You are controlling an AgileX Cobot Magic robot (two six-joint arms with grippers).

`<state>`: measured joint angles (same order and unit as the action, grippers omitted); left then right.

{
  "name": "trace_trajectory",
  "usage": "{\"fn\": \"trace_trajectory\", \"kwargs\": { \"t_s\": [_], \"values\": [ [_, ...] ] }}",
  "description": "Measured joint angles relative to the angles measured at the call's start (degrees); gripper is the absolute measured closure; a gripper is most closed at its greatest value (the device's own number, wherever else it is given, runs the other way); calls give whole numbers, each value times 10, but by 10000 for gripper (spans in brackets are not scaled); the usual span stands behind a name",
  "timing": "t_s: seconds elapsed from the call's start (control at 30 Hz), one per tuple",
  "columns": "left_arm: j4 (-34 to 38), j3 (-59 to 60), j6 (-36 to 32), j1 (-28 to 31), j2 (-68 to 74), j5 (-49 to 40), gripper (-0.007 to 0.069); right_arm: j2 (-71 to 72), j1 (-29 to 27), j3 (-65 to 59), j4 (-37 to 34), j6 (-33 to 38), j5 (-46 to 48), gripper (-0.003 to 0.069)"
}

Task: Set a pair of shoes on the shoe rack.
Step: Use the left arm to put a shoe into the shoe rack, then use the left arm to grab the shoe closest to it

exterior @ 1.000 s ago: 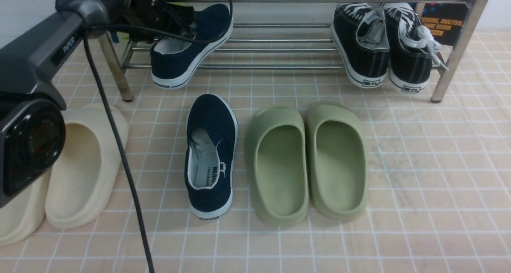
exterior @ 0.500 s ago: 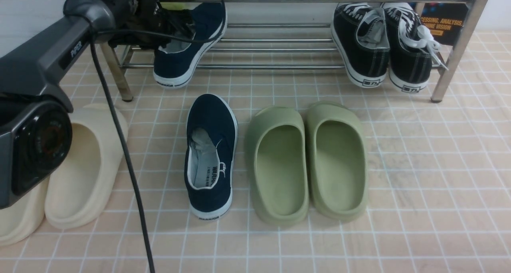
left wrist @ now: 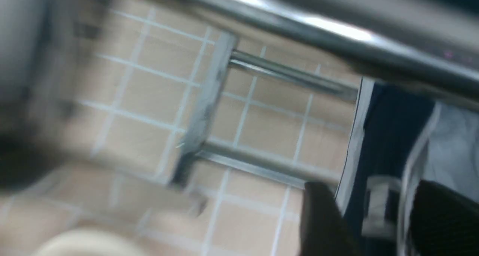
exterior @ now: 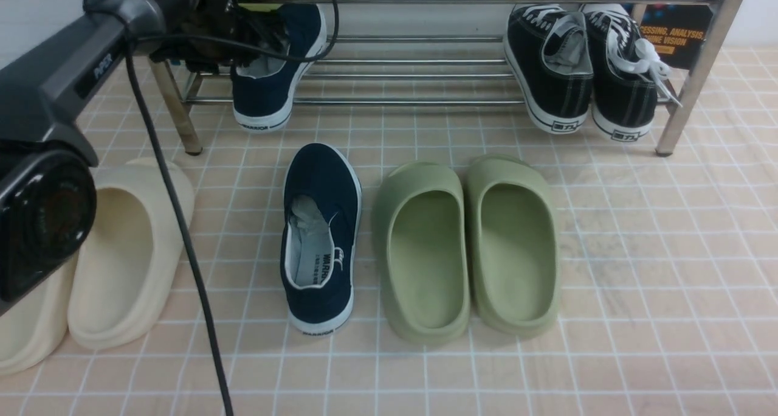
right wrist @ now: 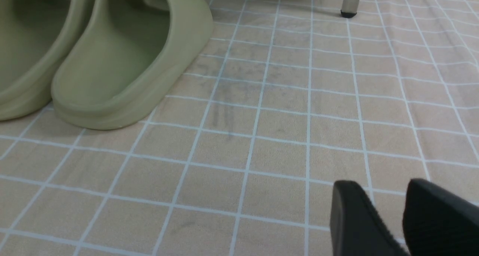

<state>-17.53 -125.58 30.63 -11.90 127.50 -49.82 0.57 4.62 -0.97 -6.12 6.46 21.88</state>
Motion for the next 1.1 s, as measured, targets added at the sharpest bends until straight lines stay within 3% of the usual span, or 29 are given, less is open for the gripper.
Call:
{"fn": "trace_trajectory", "kwargs": {
  "t_s": [0.33,0.47,0.63,0.8,0.87,1.0,1.1],
  "values": [
    [58,-1,-169,0,-58,-199,195,0,0,0,0,0,0,419],
    [124,48,-211,0,-82,-202,195,0,0,0,0,0,0,419],
    [229,205,-262,-7,-170,-200,195,0,0,0,0,0,0,419],
    [260,369,-274,-29,-235,-111,195,0,0,0,0,0,0,419],
    [263,449,-274,-51,-248,-35,195,0,0,0,0,0,0,419],
    [258,523,-275,-81,-240,59,202,0,0,0,0,0,0,419],
    [225,551,-275,-108,-215,121,301,0,0,0,0,0,0,419]
  ]
}}
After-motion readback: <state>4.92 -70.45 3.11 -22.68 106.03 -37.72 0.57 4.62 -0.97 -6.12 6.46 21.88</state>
